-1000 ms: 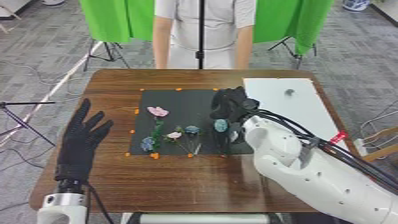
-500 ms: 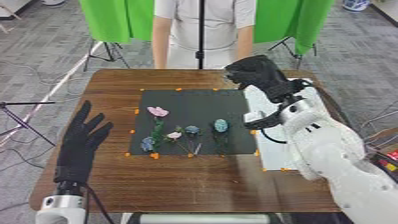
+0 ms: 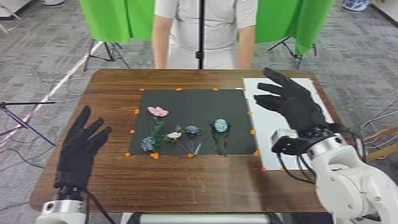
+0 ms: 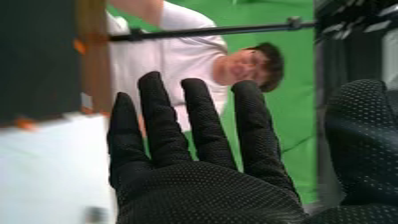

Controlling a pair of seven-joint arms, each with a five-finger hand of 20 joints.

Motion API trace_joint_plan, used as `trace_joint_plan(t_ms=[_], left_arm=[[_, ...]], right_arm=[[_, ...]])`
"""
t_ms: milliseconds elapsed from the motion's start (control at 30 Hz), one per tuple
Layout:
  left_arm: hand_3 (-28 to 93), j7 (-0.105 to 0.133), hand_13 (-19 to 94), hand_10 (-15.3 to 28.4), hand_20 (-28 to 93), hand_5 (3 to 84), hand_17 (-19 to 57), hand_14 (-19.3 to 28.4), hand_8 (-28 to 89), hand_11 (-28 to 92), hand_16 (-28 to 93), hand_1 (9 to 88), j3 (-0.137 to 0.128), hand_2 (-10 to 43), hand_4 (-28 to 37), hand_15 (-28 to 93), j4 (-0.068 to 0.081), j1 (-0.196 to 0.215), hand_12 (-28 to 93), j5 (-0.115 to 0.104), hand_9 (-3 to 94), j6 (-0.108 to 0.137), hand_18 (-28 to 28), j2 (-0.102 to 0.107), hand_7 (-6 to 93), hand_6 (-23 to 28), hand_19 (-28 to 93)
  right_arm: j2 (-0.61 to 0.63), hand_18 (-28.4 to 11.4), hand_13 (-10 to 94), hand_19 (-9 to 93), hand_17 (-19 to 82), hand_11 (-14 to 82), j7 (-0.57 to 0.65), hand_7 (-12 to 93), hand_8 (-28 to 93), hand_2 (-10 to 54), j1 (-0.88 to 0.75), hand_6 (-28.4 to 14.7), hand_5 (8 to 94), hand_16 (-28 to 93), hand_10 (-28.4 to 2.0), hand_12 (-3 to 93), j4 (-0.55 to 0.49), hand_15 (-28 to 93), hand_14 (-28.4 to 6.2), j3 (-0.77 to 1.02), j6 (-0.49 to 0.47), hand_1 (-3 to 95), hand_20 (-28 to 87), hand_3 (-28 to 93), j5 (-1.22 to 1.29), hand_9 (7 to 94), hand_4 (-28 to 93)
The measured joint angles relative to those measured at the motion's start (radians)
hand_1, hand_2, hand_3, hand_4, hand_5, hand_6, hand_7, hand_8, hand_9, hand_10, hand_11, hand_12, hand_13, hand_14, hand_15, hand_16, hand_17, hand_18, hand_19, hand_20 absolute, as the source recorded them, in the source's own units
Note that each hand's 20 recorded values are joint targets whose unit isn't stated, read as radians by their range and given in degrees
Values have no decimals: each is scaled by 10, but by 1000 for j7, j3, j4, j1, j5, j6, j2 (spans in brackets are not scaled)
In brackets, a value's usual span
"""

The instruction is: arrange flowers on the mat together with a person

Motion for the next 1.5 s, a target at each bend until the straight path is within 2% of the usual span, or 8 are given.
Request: trace_joint_plan(t_ms=[167, 333, 733, 1000, 1267, 1500], left_arm=[[750, -5, 234, 117, 11, 239, -102, 183, -102, 82, 9, 190, 2, 42, -283, 216, 4, 0, 140, 8, 281, -13, 267, -28, 120, -51, 460], [749, -4, 234, 117, 12, 239, -102, 184, -103, 81, 9, 191, 9, 42, -283, 216, 10, 0, 140, 10, 281, -21, 268, -48, 120, -51, 460], [752, 3, 238, 121, 17, 242, -98, 186, -101, 87, 9, 194, 16, 41, -283, 222, 22, -16, 141, 11, 285, -24, 272, -42, 120, -50, 471], [753, -5, 238, 123, 14, 241, -98, 187, -101, 90, 6, 198, 12, 40, -283, 225, 23, -28, 139, 11, 286, -33, 272, -37, 120, -49, 472], [752, -15, 238, 122, 14, 239, -98, 187, -101, 90, 6, 202, 26, 41, -283, 223, 28, -39, 139, 12, 285, -44, 273, -35, 121, -47, 473], [751, -17, 241, 127, 14, 238, -97, 189, -100, 95, 6, 204, 24, 42, -283, 228, 28, -41, 141, 12, 287, -45, 273, -36, 123, -46, 476]], right_arm=[[0, -213, 312, 327, 20, 58, -91, 101, -91, 87, -108, 30, 357, 268, -141, 179, -1, 149, -188, -10, 6, 209, 214, 657, 75, 378, -253], [6, -212, 310, 322, 18, 59, -109, 102, -92, 86, -153, 31, 356, 273, -141, 178, -4, 145, -188, -21, 91, 204, 215, 660, 17, 378, -254], [-3, -213, 315, 328, 15, 65, -103, 103, -93, 87, -148, 31, 359, 280, -142, 180, -2, 155, -188, 29, 83, 200, 221, 663, 1, 384, -253], [-10, -213, 318, 328, 15, 66, -102, 105, -93, 86, -152, 32, 362, 274, -144, 178, -3, 164, -187, 28, 73, 202, 221, 662, -2, 388, -253], [-15, -213, 320, 329, 14, 70, -97, 105, -94, 86, -152, 31, 364, 269, -145, 177, -2, 173, -187, 11, 65, 202, 221, 662, -2, 390, -253], [-17, -212, 323, 333, 13, 72, -95, 106, -95, 87, -152, 33, 366, 266, -147, 176, -2, 183, -187, 11, 63, 200, 224, 664, 0, 393, -252]])
